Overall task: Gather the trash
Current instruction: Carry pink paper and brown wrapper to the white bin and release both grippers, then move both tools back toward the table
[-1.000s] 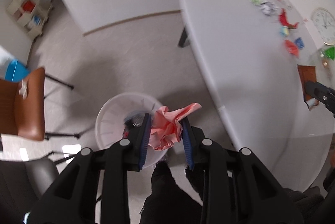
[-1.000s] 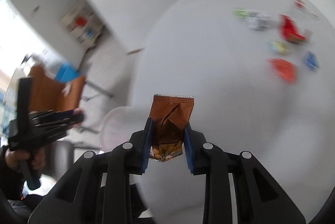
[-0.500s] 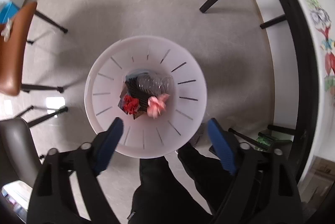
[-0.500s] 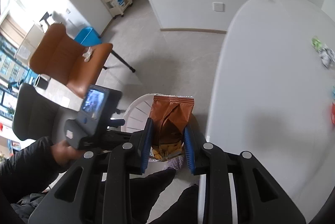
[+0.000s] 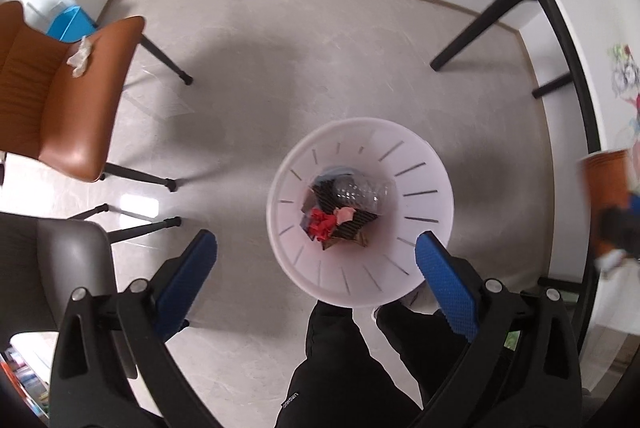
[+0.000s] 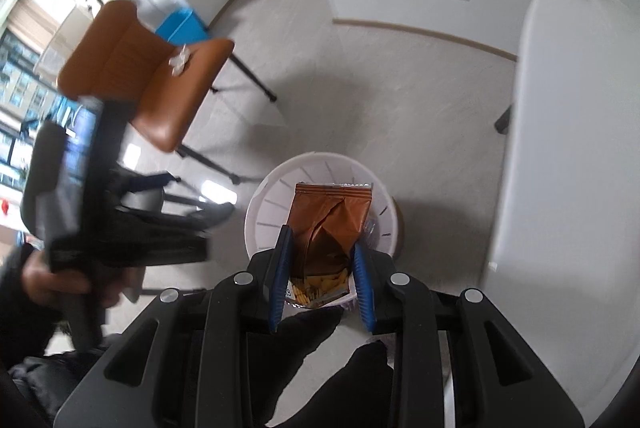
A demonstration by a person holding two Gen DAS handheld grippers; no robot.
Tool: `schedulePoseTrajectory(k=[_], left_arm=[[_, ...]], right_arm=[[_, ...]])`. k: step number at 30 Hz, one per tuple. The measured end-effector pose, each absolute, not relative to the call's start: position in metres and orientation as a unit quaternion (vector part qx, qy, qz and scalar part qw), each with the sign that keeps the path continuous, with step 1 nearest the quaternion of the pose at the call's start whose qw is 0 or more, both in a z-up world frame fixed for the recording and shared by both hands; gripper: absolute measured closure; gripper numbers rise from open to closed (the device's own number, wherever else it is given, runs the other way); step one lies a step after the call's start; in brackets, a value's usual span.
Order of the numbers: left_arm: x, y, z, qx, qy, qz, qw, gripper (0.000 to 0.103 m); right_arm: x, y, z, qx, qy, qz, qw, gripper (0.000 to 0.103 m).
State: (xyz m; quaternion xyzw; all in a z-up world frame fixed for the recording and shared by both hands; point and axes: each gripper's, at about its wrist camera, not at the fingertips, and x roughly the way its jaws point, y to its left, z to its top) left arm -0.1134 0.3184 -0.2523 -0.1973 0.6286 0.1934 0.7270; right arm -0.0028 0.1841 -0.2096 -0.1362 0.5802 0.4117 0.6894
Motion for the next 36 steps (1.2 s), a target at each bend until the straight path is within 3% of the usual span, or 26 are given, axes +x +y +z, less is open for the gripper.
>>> schedulePoseTrajectory(k=[6,8,10,12,17,21,28,36], left_arm=[[-0.126,0.334,-0.246,-0.199,0.624,0.210,0.726,0.008],[-0.129,0.336,-0.249,-0.199,0.625,0.215,0.724,0.008],[-0.132,0.338,-0.251,-0.200,0.627,0.218,0.721,0.008],[-0.135,0.340,-0.253,-0.202,0.629,0.219,0.718,0.008],[-0.140,0.340,-0.255,-0.200,0.632,0.222,0.715,0.008],[-0.140,0.339,-0.255,-0.198,0.632,0.219,0.717,0.008],[-0.138,0.336,-0.252,-0.194,0.630,0.215,0.720,0.008],[-0.132,0.344,-0.193,-0.168,0.579,0.224,0.766,0.008]], right_arm=[[-0.015,0.216,-0.247,-0.179,0.590,0.427,0.661,0.072],[-0.018,0.226,-0.266,-0.192,0.599,0.427,0.650,0.060],[-0.020,0.231,-0.279,-0.198,0.604,0.426,0.644,0.028],[-0.022,0.233,-0.292,-0.210,0.606,0.420,0.642,0.012],[-0.025,0.233,-0.309,-0.224,0.625,0.398,0.633,0.011],[-0.023,0.224,-0.302,-0.214,0.623,0.387,0.645,0.003],[-0.024,0.224,-0.293,-0.215,0.618,0.381,0.653,0.003],[-0.028,0.200,-0.197,-0.193,0.537,0.404,0.715,0.003]])
